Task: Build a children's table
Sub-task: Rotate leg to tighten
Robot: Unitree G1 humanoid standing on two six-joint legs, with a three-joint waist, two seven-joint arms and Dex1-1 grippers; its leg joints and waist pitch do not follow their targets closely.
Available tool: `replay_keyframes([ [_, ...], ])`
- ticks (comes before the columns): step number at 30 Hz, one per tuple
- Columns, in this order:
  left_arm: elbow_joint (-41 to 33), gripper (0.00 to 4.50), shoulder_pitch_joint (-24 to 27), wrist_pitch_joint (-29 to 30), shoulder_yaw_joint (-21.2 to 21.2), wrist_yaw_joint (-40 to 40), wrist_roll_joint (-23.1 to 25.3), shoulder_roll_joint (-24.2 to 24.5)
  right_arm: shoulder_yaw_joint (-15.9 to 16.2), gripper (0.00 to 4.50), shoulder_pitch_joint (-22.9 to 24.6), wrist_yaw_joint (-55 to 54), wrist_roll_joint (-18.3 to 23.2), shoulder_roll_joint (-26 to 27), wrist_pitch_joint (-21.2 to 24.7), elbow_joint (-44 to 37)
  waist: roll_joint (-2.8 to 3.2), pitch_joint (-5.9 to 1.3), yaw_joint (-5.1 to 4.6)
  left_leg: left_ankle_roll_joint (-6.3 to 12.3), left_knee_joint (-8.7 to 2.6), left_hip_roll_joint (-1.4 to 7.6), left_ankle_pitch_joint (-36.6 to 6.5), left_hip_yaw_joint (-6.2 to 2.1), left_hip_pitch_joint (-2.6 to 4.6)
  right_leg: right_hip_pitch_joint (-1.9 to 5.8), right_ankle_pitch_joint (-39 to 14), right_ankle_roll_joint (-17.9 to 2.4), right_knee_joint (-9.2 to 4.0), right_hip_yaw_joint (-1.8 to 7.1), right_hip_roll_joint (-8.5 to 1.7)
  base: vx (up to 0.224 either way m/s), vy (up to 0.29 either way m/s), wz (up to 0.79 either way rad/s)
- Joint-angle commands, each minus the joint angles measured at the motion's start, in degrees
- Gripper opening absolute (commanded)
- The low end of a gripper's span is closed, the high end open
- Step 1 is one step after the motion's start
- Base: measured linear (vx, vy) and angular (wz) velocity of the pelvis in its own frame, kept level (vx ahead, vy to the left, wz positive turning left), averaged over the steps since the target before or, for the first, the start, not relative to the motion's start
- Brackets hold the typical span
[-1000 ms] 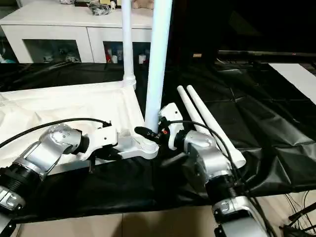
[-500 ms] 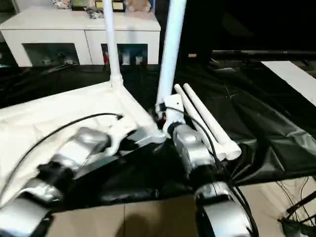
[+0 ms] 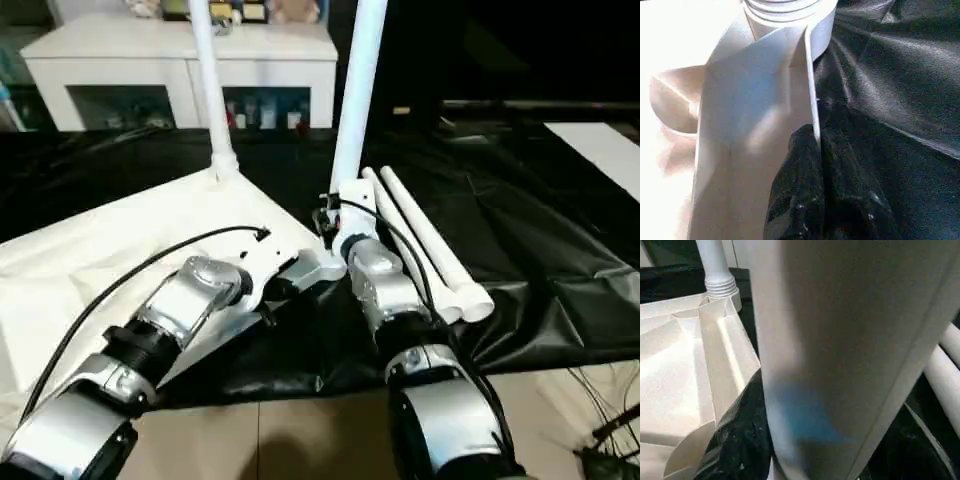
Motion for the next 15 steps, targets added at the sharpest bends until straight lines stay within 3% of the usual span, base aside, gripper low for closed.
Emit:
replay_keyframes([
  [1,1.02,0.0,-0.7,-0.78,-1.57,-1.88,0.64,-0.23,0.03,1.84,3.48,0.32,-0.83,0.41,4.13,8.92,0.33,-0.61,-0.35,-0.52,-4.74,2.36,-26.65,-0.99,-0.24,-0.25,-28.04,-5.9,-7.11,2.65,-3.6,0.0,0.0,0.0],
  [8,0.38,0.0,-0.51,-2.97,-2.01,-2.98,0.49,0.93,-0.36,1.84,1.88,3.85,-0.81,0.63,0.87,9.18,0.3,-0.55,-0.62,-0.28,-4.9,2.57,-26.57,-0.94,-0.4,-0.4,-25.78,-6.83,-6.97,2.83,-3.69,0.0,0.0,0.0],
  [10,0.32,0.0,-0.46,-4.02,-2.4,-3.68,0.68,1.53,-0.56,2.4,1.42,5.1,-0.41,0.68,-0.04,8.47,0.29,-0.56,-0.72,-0.28,-4.91,2.59,-26.67,-0.93,-0.46,-0.33,-25.89,-6.9,-6.97,2.8,-3.73,0.0,0.0,0.0],
  [13,0.1,0.0,-0.34,-4.62,-2.74,-4.39,1.02,2.32,-0.53,2.6,0.83,7.11,-0.12,0.71,-0.82,7.85,0.29,-0.53,-0.9,-0.19,-4.93,2.62,-26.79,-0.98,-0.52,-0.36,-26.36,-7.14,-6.97,2.84,-3.76,0.0,0.0,0.0],
  [14,0.01,0.0,-0.31,-4.7,-2.77,-4.55,1.05,2.45,-0.5,2.73,0.72,7.41,-0.17,0.69,-1.02,7.8,0.09,-1.27,-0.4,0.01,-4.67,2.94,-23.06,-0.62,-0.29,-0.13,-20.49,-8.62,-6.6,3.07,-3.93,0.0,0.0,0.0],
  [15,-0.45,0.0,-0.2,-4.98,-2.86,-5.15,1.05,2.9,-0.25,2.87,0.41,8.62,-0.33,0.57,-1.49,7.48,0.02,-1.44,-0.4,0.5,-4.5,3.0,-20.49,-0.42,-0.56,0.05,-16.4,-9.57,-6.1,3.15,-3.68,0.0,0.0,0.0],
])
